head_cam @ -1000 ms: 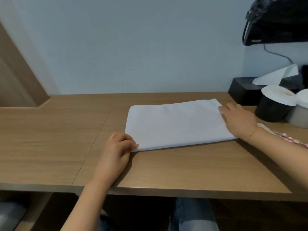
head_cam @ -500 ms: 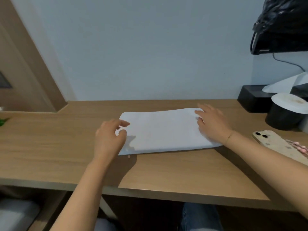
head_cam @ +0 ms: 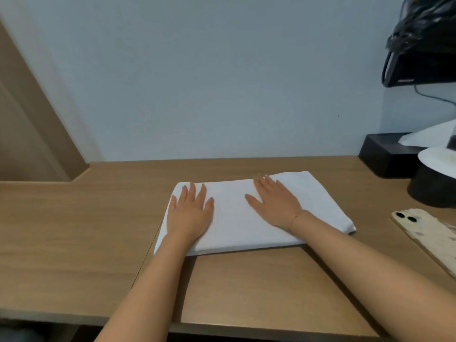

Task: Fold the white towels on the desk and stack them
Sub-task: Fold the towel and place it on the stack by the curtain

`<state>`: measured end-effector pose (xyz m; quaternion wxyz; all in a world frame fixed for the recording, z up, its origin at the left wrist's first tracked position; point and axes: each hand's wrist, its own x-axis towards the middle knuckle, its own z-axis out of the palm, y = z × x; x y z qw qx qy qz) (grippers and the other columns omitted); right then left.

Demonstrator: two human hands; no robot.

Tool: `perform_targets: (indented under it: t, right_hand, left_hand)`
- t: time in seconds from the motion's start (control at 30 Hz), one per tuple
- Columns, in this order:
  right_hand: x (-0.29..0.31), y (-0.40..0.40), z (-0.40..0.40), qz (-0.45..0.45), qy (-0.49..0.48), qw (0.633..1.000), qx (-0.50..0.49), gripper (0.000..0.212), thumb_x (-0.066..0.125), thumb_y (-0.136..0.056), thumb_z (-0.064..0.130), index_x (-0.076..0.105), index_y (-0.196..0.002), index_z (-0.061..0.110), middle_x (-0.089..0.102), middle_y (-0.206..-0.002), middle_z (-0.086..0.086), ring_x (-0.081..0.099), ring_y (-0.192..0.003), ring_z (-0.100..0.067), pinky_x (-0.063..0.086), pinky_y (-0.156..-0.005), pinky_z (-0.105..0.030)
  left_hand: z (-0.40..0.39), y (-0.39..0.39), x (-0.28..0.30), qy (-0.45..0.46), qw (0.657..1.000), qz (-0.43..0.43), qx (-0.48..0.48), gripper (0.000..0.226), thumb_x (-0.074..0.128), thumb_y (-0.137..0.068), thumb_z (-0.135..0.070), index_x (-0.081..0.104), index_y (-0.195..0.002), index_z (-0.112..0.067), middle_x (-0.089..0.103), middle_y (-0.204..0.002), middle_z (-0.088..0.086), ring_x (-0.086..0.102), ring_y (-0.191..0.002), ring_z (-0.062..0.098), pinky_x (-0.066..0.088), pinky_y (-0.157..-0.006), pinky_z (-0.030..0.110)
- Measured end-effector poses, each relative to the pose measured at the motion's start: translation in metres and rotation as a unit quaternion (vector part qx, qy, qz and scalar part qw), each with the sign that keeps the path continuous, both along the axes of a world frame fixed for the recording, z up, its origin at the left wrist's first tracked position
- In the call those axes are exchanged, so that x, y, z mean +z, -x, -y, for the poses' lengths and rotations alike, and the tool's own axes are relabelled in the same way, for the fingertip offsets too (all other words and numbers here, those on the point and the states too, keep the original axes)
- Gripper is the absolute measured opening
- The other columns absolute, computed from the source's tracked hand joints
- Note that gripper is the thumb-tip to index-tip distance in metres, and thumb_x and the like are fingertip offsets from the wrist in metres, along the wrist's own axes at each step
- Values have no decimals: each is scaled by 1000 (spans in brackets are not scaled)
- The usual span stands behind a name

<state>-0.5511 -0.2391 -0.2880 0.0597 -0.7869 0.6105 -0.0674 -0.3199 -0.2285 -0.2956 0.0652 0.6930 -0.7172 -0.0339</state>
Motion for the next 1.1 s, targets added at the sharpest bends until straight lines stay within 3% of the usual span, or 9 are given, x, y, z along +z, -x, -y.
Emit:
perform_targets:
  t: [0.17,0.37,0.5,0.63,0.8,0.93,1.1]
  right_hand:
    - [1,77,-3,-43,-2,998,-52,64,12,-103,46,3,-155,9,-3,-163,-4,-5,-149,-13,-5,-118,-29]
    - [16,78,-8,-20,-30,999,-34,61,14,-105,42,2,-155,8,-3,-163,-5,-4,-150,-14,-4,-119,-29]
    - [23,54,-22,-91,26,995,-43,62,15,-105,40,7,-153,2,2,-162,-12,3,-150,-21,5,-121,-31]
    - [6,2,-46,-33,11,998,47,63,16,-104,45,5,-155,11,1,-163,-5,1,-150,-17,2,-121,-32]
    - [6,66,-54,-41,-2,999,-14,62,15,-103,47,0,-155,16,-6,-163,2,-6,-149,-10,-4,-120,-29]
    - [15,101,-64,-18,-40,999,-7,61,16,-104,46,-1,-155,18,-8,-162,5,-7,-148,-6,-5,-117,-25]
    - [18,96,-64,-22,-47,999,-8,61,16,-104,44,-2,-155,16,-9,-162,3,-7,-148,-8,-5,-118,-27]
  left_hand:
    - [-2,2,3,-4,1000,7,0,58,11,-103,-46,3,-157,-27,-3,-165,0,-6,-152,20,-1,-122,45]
    - [-5,1,10,-29,1000,-3,-5,59,12,-103,-47,1,-157,-27,-6,-165,1,-7,-152,21,-3,-122,45]
    - [-6,4,9,-20,1000,2,-3,58,11,-103,-47,1,-157,-27,-4,-165,1,-7,-152,21,-3,-122,46]
    - [-6,2,6,-14,1000,3,-1,58,11,-103,-47,3,-157,-27,-2,-165,1,-5,-152,21,-1,-122,46]
    - [-5,-3,5,-13,1000,-2,-8,58,12,-102,-48,5,-157,-29,0,-165,0,-3,-152,19,-1,-122,45]
    - [-9,-1,10,-15,1000,-7,-13,57,14,-103,-45,7,-157,-27,1,-165,2,-2,-152,19,0,-122,46]
    - [-29,10,25,22,998,8,-58,52,21,-105,-36,19,-155,-25,-1,-165,7,17,-149,25,13,-119,49]
